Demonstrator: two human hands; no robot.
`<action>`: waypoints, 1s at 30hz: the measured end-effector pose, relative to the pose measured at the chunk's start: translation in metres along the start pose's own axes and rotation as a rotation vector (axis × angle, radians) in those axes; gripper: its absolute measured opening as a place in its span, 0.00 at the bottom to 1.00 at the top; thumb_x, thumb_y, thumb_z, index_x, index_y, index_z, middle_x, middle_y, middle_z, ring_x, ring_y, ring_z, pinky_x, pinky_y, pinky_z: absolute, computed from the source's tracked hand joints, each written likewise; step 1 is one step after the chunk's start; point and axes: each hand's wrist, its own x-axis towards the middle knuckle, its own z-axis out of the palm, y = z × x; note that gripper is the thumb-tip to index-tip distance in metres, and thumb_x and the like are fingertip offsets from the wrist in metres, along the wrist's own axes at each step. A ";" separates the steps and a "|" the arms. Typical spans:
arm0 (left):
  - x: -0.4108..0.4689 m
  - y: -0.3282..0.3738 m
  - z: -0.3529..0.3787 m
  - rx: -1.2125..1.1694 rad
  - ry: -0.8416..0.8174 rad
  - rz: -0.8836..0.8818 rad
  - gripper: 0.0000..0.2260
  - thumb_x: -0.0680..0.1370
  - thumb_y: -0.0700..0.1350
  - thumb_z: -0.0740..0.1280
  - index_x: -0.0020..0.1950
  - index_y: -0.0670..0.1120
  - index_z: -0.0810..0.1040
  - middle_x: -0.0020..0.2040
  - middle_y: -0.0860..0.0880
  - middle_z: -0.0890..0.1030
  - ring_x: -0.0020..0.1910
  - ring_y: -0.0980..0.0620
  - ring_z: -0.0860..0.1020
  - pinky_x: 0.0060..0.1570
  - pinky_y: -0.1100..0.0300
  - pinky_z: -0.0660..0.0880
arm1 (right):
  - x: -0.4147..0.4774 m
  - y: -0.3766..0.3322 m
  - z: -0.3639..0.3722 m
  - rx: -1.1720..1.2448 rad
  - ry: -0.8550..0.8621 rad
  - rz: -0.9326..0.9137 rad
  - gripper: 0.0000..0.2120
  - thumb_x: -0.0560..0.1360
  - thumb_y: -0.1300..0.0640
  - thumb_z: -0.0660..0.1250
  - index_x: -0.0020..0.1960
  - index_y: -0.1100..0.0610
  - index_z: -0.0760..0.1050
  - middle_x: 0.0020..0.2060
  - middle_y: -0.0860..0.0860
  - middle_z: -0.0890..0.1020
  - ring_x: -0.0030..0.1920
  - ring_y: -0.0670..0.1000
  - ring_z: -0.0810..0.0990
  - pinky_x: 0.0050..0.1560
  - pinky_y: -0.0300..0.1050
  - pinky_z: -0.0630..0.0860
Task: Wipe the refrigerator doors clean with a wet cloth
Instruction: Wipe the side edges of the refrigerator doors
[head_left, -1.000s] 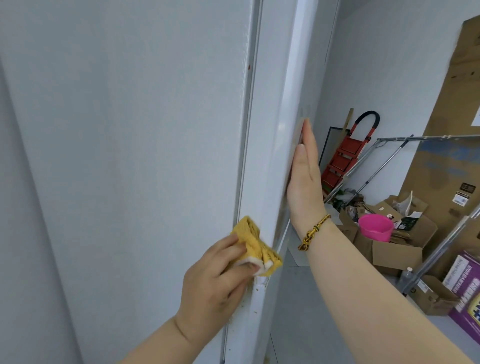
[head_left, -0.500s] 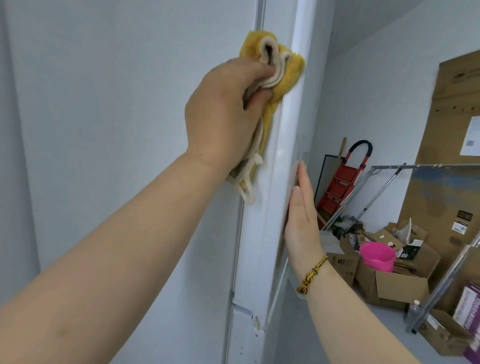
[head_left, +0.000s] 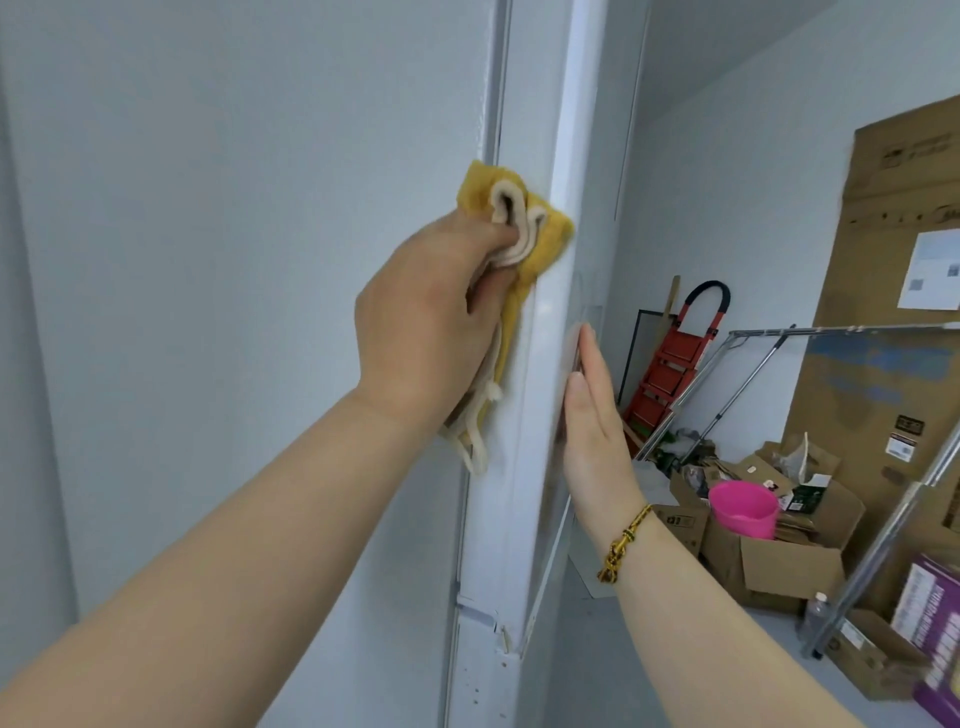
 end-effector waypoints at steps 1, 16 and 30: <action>0.002 0.001 0.001 0.012 -0.002 0.009 0.13 0.74 0.48 0.61 0.56 0.48 0.79 0.55 0.49 0.81 0.55 0.55 0.70 0.48 0.71 0.63 | 0.000 0.000 0.000 -0.003 -0.001 -0.004 0.21 0.81 0.59 0.47 0.72 0.49 0.49 0.66 0.36 0.55 0.67 0.33 0.52 0.60 0.16 0.48; -0.107 -0.022 -0.006 -0.061 -0.046 0.073 0.10 0.68 0.44 0.64 0.48 0.51 0.72 0.50 0.57 0.80 0.53 0.54 0.74 0.49 0.68 0.69 | -0.020 0.008 -0.006 -0.092 -0.020 -0.026 0.18 0.81 0.60 0.50 0.64 0.40 0.53 0.67 0.37 0.58 0.70 0.36 0.55 0.70 0.31 0.51; -0.162 -0.041 -0.016 -0.309 -0.148 -0.094 0.10 0.72 0.38 0.63 0.52 0.48 0.72 0.58 0.51 0.74 0.59 0.52 0.74 0.60 0.73 0.66 | -0.097 0.068 0.005 -0.140 -0.011 0.021 0.21 0.71 0.43 0.51 0.64 0.37 0.56 0.68 0.34 0.58 0.69 0.30 0.55 0.67 0.23 0.53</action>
